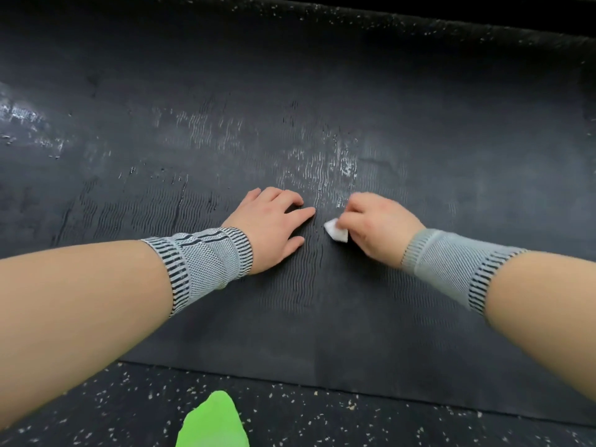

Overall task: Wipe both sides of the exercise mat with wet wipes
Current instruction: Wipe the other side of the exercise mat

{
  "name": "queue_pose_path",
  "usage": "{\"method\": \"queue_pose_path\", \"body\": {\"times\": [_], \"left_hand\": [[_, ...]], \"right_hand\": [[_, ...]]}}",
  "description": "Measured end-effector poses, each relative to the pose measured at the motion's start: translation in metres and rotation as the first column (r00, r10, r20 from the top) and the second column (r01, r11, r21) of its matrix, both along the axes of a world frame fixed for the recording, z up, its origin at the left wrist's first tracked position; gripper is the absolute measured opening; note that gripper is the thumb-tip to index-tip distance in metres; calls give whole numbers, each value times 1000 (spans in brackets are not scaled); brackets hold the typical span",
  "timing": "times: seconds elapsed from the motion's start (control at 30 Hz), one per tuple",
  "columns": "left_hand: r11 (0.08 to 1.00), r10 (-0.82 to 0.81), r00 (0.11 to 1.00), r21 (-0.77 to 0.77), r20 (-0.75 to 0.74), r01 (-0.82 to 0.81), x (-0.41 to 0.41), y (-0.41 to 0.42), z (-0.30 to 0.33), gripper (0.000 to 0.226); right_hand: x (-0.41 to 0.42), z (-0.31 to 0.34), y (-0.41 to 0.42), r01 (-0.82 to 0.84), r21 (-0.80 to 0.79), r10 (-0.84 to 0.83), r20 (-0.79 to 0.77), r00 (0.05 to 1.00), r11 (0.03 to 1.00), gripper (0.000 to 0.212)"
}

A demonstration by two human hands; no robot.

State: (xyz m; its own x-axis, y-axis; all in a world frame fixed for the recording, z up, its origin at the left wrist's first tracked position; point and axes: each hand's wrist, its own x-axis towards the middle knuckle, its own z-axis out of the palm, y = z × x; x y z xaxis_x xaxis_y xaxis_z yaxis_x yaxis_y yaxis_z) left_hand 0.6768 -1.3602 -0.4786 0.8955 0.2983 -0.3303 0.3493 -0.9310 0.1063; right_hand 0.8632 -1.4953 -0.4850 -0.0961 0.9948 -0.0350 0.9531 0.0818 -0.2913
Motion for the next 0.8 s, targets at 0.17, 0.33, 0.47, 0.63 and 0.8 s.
{"method": "queue_pose_path", "body": {"times": [0.17,0.33,0.47,0.63,0.8], "left_hand": [[1000,-12,1000,-13,12,12,11,7,2,51],[995,46,997,-95,57,-41,7,10,-5,48],[991,79,992,-112,93,-68,12,9,-7,40],[993,95,992,-79,80,-89,21,19,-5,45],[994,86,989,-83,123,-76,27,28,-8,42]], "right_hand": [[21,-4,41,293,-14,-292,57,955,956,19],[1,-2,-6,68,54,-66,-22,998,996,14],[20,-2,21,74,20,-74,-4,997,997,14],[29,-4,49,261,36,-263,46,964,965,16],[16,-3,9,36,109,-36,7,999,993,16]]}}
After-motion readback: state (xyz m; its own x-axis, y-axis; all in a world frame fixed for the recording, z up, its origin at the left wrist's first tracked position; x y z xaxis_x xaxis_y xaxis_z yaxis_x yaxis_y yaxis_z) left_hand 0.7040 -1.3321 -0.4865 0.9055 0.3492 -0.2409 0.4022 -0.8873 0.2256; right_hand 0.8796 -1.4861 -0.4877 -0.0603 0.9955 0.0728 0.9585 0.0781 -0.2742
